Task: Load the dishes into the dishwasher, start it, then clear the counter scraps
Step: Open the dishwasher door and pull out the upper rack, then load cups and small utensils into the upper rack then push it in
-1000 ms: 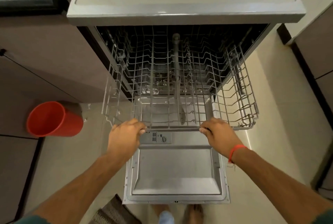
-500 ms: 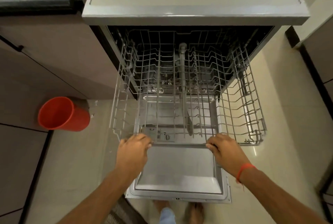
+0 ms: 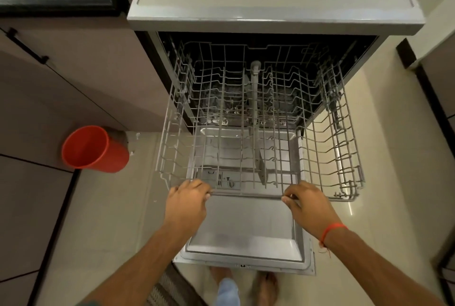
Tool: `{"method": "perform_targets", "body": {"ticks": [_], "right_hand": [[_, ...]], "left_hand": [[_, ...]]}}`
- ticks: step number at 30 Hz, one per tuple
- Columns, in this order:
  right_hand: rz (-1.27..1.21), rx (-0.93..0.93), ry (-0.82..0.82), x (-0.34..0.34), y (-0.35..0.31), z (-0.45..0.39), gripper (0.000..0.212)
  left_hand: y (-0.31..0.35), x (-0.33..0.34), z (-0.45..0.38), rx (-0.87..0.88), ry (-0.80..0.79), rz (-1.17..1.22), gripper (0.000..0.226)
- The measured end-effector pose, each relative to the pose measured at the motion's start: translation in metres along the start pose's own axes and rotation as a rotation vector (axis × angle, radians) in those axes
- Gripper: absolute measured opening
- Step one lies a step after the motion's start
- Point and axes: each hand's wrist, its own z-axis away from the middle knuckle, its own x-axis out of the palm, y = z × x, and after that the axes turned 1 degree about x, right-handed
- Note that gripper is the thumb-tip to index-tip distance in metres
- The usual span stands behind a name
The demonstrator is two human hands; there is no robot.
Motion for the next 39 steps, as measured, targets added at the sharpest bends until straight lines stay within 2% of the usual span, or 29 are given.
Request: {"method": "perform_targets", "body": {"ticks": [3,10,16,24,32,39], "right_hand": [[-0.08,0.062,0.088,-0.004,-0.005,-0.001,0.031],[-0.072,0.113,-0.044,-0.014,-0.029,0.029,0.051],[-0.092,0.045,0.0,-0.059,-0.063,0.048,0.056],[-0.07,-0.095,0.063,-0.149,-0.15,0.05,0.065],[-0.055,-0.291,0.125,-0.19,-0.264,0.056,0.067],[-0.105,-0.277,0.109,-0.16,-0.357,0.057,0.066]], "left_hand": [[0.004,-0.003,0.001,-0.031,-0.036,-0.006,0.025],[0.026,-0.032,0.025,-0.079,-0.111,0.072,0.054],[0.05,-0.094,0.053,-0.097,-0.01,0.181,0.064],[0.052,-0.209,0.099,-0.142,0.121,0.227,0.066],[-0.005,-0.315,0.124,-0.143,0.308,0.294,0.068],[-0.092,-0.352,0.125,-0.136,0.299,0.379,0.071]]}}
